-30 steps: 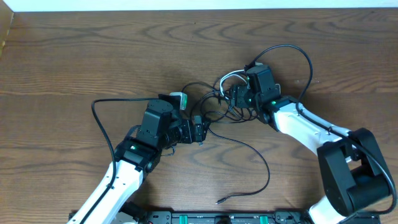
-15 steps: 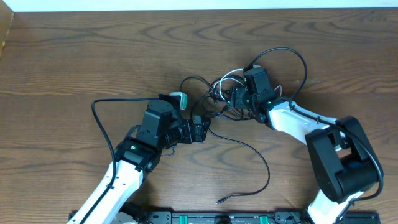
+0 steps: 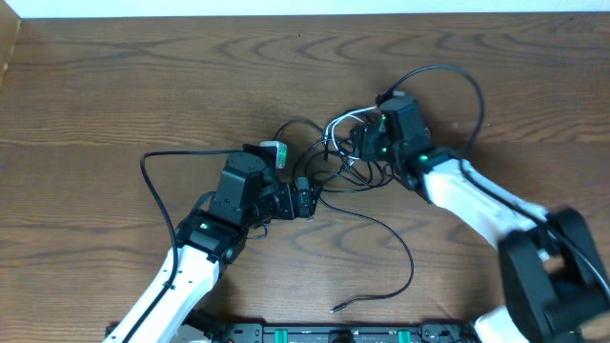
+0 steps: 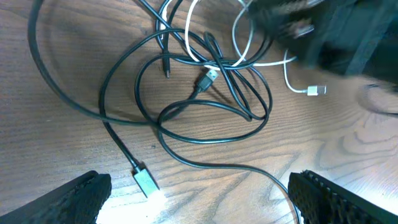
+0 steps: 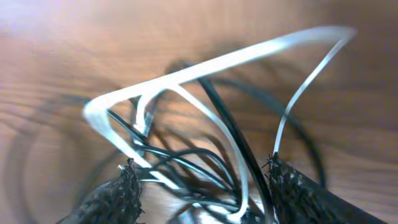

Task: Untangle cables

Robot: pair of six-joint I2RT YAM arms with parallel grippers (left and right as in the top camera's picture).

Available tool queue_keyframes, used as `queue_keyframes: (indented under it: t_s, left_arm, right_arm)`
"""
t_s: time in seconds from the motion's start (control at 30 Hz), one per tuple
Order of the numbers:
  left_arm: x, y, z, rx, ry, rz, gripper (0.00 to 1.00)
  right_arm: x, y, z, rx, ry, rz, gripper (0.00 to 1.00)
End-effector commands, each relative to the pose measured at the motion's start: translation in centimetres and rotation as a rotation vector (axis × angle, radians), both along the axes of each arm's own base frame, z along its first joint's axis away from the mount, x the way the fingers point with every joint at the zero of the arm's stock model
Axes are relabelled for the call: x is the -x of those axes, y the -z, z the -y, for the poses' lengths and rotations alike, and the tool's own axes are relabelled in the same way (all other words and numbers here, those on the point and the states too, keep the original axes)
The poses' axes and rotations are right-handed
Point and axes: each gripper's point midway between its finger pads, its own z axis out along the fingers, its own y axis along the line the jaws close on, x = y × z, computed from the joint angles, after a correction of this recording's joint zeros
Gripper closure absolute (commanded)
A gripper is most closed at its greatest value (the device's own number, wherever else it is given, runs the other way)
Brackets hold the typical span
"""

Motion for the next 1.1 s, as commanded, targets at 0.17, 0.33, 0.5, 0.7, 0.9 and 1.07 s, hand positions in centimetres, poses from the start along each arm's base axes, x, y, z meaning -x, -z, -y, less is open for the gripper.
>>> queue_keyframes:
  t_s: [0.17,0.33,0.5,0.7,0.9,1.07]
  left_arm:
    - [-0.3,-0.6,0.0,-0.011,0.004,0.027,0.02]
    - [-0.3,-0.6,0.0,-0.011,0.004,0.027,0.02]
    - [-0.3,-0.6,0.0,-0.011,0.004,0.027,0.02]
    - [-0.3,-0.6,0.0,-0.011,0.004,0.027,0.02]
    - [-0.3,-0.6,0.0,-0.011,0.004,0.027,0.02]
    - [-0.3,-0.6,0.0,-0.011,0.005,0.027,0.02]
  right_arm:
    - [1.9,-3.6,-0.8,-0.067,-0.055,-0.001,0.28]
    - [2.4,-0.9,-1.8,-0.063,-0.086,-0.066,0.30]
    - [1.2,2.5,-2.2,-0.052,-0.082,-0.086,0.31]
    - [0.4,4.4,-1.6,-0.009,-0.044,-0.085,0.36]
    - [0.5,4.1,-1.5,-0.011,-0.045,-0.087,0.36]
    - [0.8,3.2,-1.6,-0.020,-0.050,-0.082,0.36]
